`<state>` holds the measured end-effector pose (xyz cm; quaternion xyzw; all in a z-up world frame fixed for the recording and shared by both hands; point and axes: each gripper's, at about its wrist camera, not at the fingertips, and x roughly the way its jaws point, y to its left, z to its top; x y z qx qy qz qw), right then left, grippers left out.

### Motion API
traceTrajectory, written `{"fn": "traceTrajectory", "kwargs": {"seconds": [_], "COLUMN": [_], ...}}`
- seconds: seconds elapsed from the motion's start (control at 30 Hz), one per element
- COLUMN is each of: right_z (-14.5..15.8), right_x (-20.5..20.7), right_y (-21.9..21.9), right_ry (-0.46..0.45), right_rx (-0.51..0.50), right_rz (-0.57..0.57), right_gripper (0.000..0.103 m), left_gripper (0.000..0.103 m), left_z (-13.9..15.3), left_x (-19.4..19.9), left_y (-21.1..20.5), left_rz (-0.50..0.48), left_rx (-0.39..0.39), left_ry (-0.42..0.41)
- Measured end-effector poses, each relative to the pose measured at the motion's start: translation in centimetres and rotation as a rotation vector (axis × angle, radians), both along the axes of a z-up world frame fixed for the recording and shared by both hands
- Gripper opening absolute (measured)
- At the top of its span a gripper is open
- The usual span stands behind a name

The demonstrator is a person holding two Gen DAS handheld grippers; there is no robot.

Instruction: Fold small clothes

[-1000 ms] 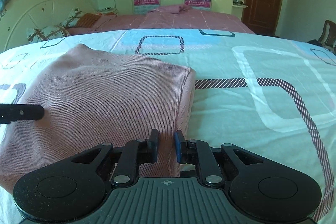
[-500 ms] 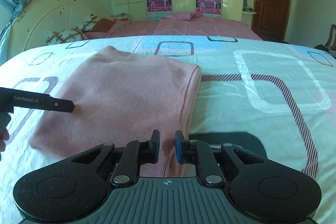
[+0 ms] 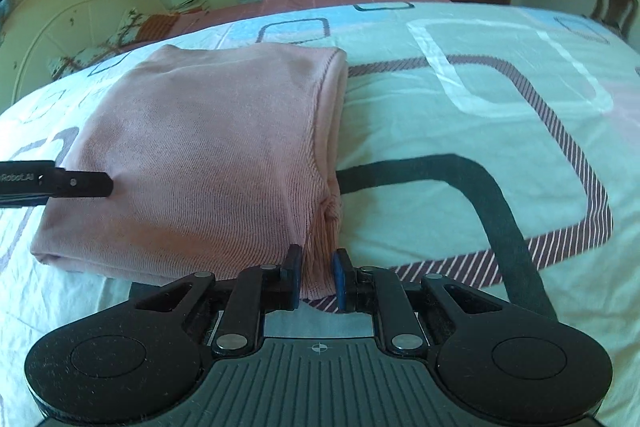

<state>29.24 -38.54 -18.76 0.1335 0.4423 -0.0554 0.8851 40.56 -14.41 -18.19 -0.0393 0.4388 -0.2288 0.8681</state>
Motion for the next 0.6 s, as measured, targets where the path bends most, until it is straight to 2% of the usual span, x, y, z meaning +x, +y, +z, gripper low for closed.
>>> {"fn": "traceTrajectory", "kwargs": {"seconds": [0.1,0.17,0.2,0.37,0.5,0.57,0.6], "right_z": [0.6,1.3,1.7,3.6,4.0,3.4,3.0], "right_x": [-0.2,-0.5,-0.7,-0.8,1.1,2.7,3.6], "right_y": [0.0,0.2,0.3,0.1,-1.5,-2.7,-3.2], "right_ry": [0.015,0.014,0.003,-0.048,-0.073,-0.080,-0.083], "right_rx": [0.021,0.014,0.008,0.046,0.151,0.216,0.236], "right_rz": [-0.034,-0.059,-0.076,-0.093,-0.116,-0.118,-0.119], "right_gripper": [0.018,0.046,0.051,0.053,0.054,0.070,0.072], "left_gripper": [0.084,0.085,0.085,0.087,0.089,0.089,0.089], "left_z": [0.5,0.8,0.9,1.3,1.0,0.4,0.0], "left_x": [0.4,0.8,1.0,2.5,4.3,5.1,5.3], "left_y": [0.9,1.3,1.4,1.6,1.2,0.9,0.8], "left_rz": [-0.013,-0.028,-0.035,-0.042,-0.031,-0.024,-0.018], "left_rx": [-0.028,-0.041,-0.047,-0.079,-0.096,-0.095,-0.097], "left_ry": [0.003,0.008,0.008,0.023,0.043,0.067,0.081]}}
